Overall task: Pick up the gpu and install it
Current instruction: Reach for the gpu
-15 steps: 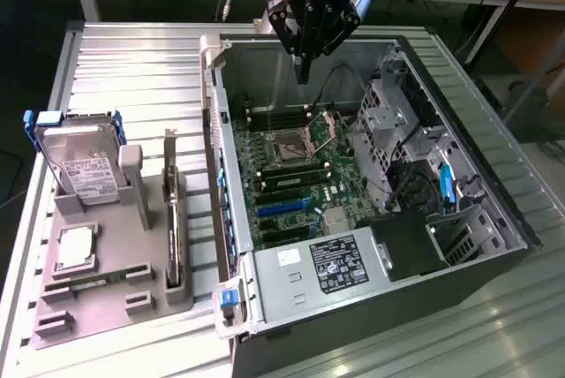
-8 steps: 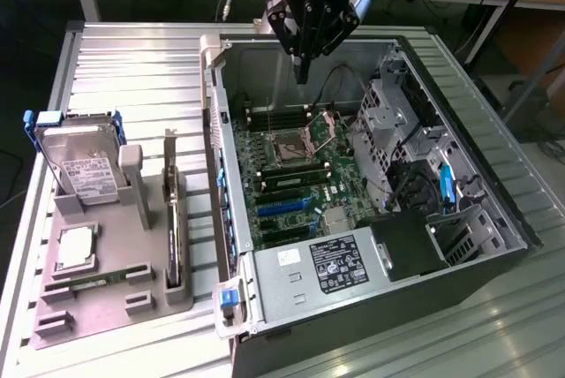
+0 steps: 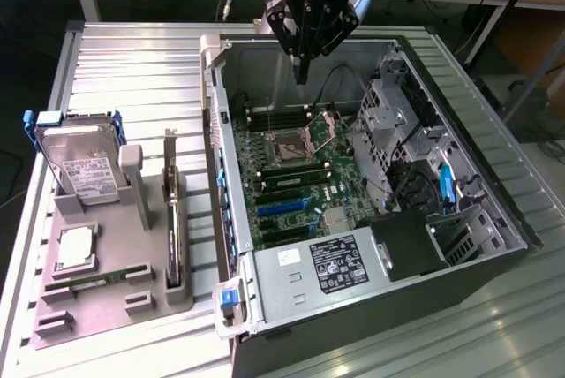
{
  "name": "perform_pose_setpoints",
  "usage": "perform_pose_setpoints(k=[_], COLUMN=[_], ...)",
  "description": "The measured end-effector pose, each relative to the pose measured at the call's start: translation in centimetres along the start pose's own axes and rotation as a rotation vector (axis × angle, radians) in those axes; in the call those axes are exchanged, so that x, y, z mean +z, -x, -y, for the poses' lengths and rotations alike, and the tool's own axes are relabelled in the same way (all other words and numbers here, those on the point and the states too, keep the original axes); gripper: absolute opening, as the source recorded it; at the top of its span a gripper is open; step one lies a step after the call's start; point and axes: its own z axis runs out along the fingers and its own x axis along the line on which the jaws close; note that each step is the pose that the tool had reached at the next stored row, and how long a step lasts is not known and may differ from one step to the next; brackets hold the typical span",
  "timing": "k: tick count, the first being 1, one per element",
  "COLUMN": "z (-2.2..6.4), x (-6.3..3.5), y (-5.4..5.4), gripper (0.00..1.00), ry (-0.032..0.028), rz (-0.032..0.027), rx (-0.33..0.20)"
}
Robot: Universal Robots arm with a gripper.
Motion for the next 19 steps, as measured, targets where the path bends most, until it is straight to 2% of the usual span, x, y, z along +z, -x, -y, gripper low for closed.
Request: perform_pose_setpoints(k=[9,19], z=[0.13,0.93], x=[0.07,0.11], y=[-0.4,-1.9], gripper=[0.11,0.11], ry=[-0.0001,0.0005], rz=[0.0,-0.0009], rx=[0.0,-0.021])
